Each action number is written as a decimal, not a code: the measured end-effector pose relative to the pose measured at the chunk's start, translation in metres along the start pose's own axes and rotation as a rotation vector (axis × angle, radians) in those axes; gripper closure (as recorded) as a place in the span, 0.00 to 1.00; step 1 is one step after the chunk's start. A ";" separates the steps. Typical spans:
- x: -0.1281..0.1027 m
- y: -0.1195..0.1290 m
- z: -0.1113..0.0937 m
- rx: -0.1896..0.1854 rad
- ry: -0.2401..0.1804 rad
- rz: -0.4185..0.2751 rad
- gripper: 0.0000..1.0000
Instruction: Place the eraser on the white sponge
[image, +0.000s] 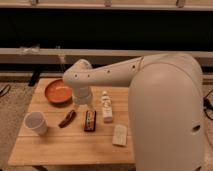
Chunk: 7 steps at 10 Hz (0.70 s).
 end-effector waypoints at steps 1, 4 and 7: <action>0.002 0.001 0.009 -0.009 0.007 0.000 0.35; 0.010 0.001 0.035 -0.020 0.035 -0.020 0.35; 0.010 -0.006 0.057 -0.019 0.055 -0.025 0.35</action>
